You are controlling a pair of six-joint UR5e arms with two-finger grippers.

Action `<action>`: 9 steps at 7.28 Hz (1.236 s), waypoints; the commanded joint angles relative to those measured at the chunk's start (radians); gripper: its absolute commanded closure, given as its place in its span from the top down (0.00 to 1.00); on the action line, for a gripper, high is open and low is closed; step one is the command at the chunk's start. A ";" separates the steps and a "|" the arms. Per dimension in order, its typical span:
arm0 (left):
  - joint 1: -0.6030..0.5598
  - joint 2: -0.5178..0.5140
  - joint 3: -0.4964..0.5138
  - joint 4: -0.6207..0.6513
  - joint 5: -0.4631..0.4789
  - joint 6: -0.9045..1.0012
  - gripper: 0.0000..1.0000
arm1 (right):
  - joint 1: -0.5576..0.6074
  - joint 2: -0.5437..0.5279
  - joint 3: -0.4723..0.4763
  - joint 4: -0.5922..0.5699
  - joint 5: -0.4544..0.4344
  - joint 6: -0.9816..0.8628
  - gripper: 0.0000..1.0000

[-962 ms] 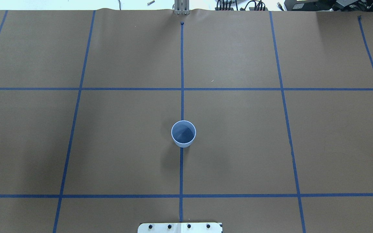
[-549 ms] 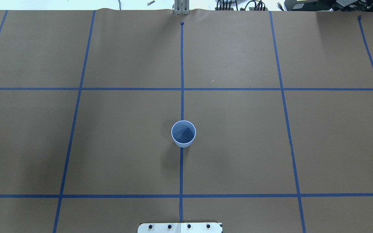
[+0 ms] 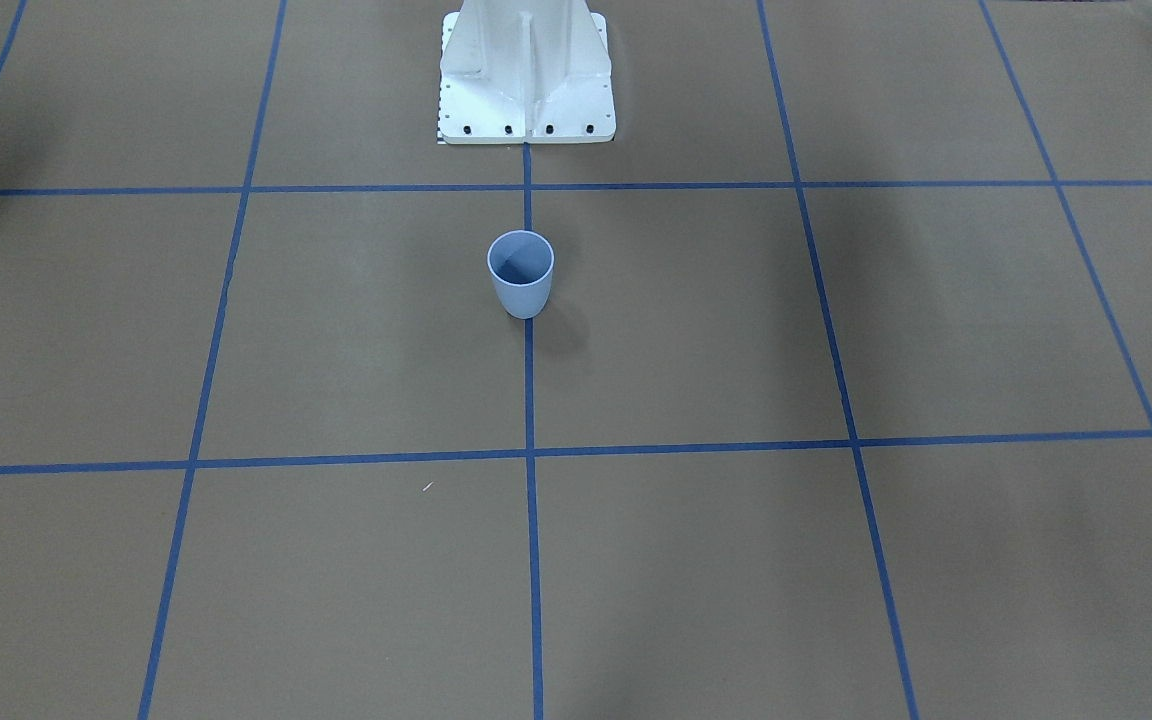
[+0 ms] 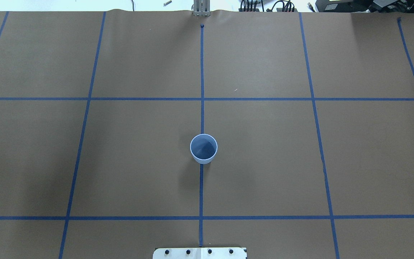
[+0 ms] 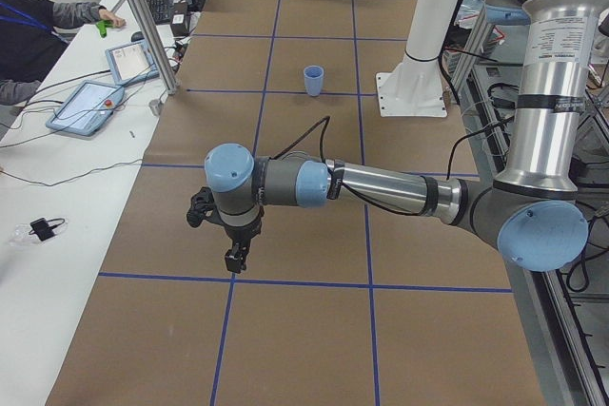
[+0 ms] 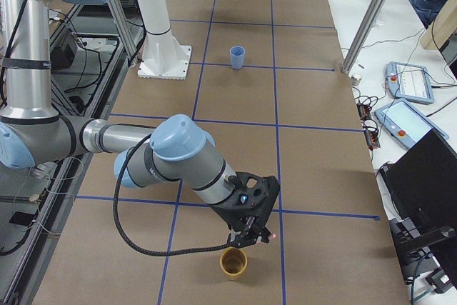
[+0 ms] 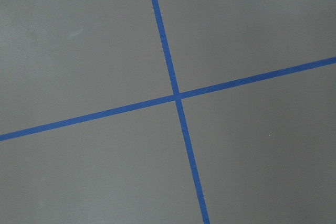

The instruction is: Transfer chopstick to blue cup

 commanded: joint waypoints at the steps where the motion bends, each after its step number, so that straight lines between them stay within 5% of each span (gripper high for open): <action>1: 0.002 0.002 0.000 0.000 -0.001 -0.001 0.99 | -0.076 0.072 0.027 -0.020 0.043 0.041 0.00; 5: 0.000 0.003 -0.022 0.003 0.001 -0.117 0.99 | -0.420 0.230 0.096 -0.010 0.030 0.395 0.00; 7: 0.002 0.035 -0.059 -0.002 0.003 -0.156 0.99 | -0.578 0.250 0.152 -0.008 0.030 0.428 0.00; 9: 0.002 0.058 -0.083 0.000 0.001 -0.156 0.99 | -0.760 0.380 0.185 -0.007 0.022 0.430 0.00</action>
